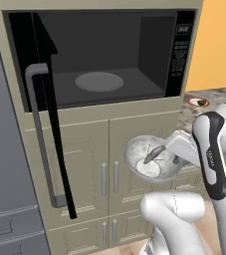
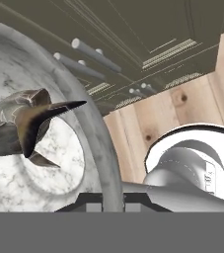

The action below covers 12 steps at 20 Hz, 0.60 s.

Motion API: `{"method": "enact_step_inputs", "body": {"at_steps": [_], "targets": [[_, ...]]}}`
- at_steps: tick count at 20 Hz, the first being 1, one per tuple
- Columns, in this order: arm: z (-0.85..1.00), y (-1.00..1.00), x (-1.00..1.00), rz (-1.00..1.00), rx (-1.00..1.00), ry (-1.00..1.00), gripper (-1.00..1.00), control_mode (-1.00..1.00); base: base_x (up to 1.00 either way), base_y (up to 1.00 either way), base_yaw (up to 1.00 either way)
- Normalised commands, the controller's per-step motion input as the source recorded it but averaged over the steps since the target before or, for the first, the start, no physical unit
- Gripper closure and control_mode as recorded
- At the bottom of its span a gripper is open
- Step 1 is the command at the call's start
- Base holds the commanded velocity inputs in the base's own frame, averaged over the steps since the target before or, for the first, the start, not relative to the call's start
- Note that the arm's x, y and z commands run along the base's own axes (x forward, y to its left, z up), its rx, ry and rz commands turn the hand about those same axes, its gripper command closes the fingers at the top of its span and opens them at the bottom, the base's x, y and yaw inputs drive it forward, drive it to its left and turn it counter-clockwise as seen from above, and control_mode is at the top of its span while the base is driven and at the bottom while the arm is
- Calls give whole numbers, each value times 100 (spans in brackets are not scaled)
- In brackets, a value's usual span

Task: Remove the kiwi from the bowl and place it on the small plate. Then place the bowl with only the fish in the microwave, close the door, and press the start button to microwave the fish.

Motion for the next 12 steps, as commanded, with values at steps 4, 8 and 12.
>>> {"method": "enact_step_inputs", "body": {"at_steps": [4, 8, 12], "targets": [[0, 0, 0, 0, 0, 0, 100, 100, 38, 38, 0], [0, 0, 0, 0, 0, 0, 100, 100, 36, 29, 0], [0, 0, 0, 0, 0, 0, 100, 100, 32, 19, 1]]}}
